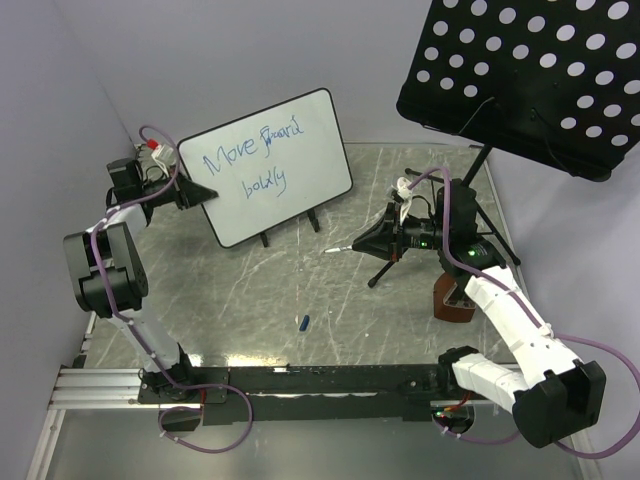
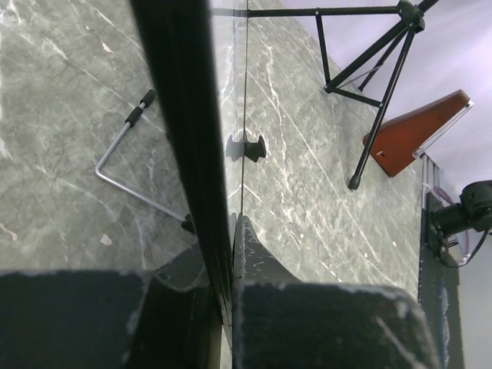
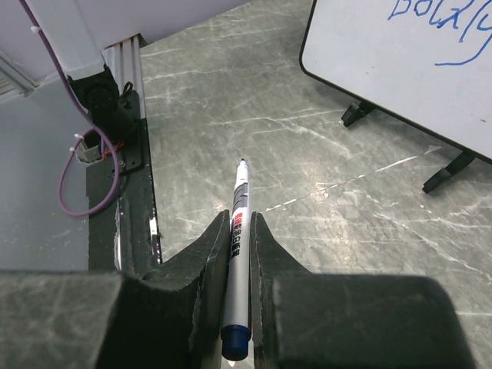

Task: Write a sentence on the whiteboard
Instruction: Put down the whiteboard on the whiteboard stand.

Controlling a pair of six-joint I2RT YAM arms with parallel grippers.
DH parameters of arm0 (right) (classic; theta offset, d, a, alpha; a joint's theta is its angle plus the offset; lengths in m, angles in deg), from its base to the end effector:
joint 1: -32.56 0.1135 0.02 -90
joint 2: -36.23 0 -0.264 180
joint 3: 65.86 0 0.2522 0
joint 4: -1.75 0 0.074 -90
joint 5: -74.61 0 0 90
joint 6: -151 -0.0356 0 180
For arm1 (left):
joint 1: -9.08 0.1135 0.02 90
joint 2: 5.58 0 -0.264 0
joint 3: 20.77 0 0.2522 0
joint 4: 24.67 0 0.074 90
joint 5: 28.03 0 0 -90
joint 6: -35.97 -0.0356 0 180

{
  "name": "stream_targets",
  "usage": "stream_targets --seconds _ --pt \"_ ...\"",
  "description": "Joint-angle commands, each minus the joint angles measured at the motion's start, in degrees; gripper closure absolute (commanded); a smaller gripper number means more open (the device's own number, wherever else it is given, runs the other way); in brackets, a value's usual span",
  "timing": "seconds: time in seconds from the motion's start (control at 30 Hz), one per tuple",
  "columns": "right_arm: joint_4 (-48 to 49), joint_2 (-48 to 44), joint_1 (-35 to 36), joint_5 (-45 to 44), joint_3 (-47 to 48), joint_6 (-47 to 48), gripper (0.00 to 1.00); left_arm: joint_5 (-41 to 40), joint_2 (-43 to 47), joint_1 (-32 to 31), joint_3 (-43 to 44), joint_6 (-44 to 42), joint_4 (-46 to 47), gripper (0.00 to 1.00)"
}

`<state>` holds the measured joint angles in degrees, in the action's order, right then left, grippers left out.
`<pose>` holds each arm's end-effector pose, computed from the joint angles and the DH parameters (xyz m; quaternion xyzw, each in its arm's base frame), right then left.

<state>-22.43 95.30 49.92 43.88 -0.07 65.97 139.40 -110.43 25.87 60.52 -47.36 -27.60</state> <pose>0.2034 0.0957 0.3418 -0.4227 0.6309 0.4518 0.4682 0.3853 0.0800 0.2314 0.1874 0.7165 -0.4935 0.4560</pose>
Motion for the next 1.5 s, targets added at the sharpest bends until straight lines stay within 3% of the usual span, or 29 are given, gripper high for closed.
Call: stream_targets --seconds 0.0,0.47,0.67,0.93,1.47 --pt "1.89 -0.71 0.21 1.38 -0.17 0.57 1.0 0.79 -0.17 0.34 0.67 0.17 1.66 0.99" --pt "2.07 -0.88 0.12 1.2 -0.26 0.65 1.0 1.77 -3.69 0.25 4.37 15.29 9.3 0.99" --pt "1.98 -0.36 0.21 1.29 -0.26 0.74 1.0 -2.28 0.7 -0.1 6.48 11.96 2.98 0.99" --pt "1.71 0.08 0.74 1.38 -0.09 0.92 1.0 -5.0 7.47 -3.43 10.43 -0.87 -10.21 0.99" --pt "1.71 -0.01 1.18 1.29 0.0 1.18 1.0 -12.13 14.95 -7.65 13.68 6.06 -10.47 0.99"
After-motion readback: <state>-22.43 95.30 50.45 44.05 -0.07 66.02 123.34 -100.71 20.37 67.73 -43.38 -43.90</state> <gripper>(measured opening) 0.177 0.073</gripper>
